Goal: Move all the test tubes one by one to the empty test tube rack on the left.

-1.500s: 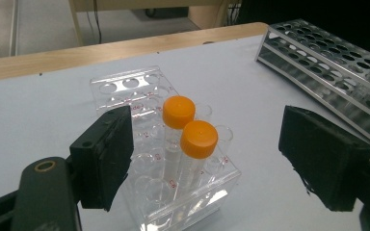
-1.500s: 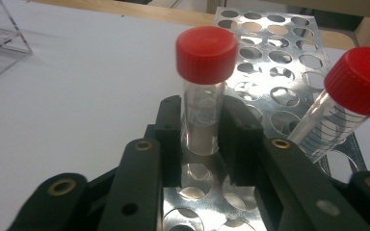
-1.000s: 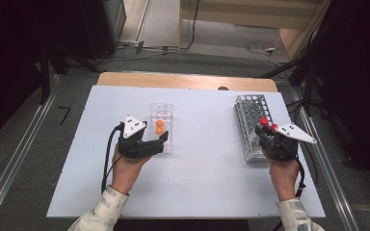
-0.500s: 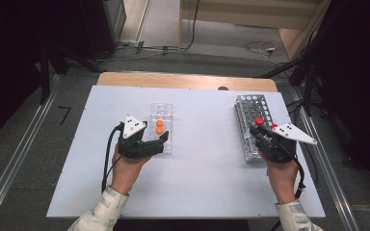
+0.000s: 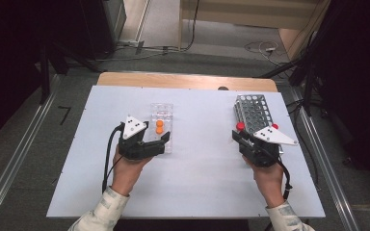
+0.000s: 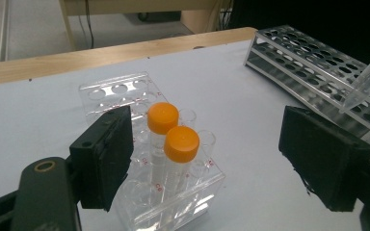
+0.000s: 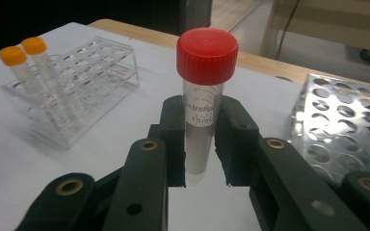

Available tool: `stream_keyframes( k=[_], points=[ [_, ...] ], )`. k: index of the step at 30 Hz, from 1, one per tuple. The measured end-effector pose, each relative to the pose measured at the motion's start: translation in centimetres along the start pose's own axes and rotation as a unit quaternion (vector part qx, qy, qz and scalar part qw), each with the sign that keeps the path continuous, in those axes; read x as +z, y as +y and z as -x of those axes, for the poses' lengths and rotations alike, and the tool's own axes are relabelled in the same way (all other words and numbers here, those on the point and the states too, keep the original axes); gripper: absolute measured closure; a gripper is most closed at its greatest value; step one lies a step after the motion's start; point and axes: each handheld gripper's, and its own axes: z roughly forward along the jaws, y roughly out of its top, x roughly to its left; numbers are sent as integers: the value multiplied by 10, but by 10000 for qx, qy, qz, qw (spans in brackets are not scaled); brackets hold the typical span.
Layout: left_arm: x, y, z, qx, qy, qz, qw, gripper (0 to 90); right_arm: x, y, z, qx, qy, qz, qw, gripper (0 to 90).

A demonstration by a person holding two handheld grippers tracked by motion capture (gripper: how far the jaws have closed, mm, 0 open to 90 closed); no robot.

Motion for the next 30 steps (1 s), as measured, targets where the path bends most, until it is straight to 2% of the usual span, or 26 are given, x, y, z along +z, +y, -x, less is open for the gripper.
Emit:
stream_keyframes(
  k=[10, 19, 27, 30],
  points=[
    [-1, 2, 10, 60, -172, 3, 9998, 171, 16, -1, -30, -266, 377, -131, 9988, 717],
    [-1, 3, 21, 111, -368, -2, 9993, 154, 26, -3, -51, -397, 631, -224, 9970, 720],
    [-2, 3, 31, 241, -489, -3, 9985, 160, 35, -3, -68, -479, 828, -280, 9950, 720],
    [-1, 3, 36, 273, -596, -15, 9979, 162, 41, -3, -75, -520, 903, -323, 9940, 720]
  ],
)
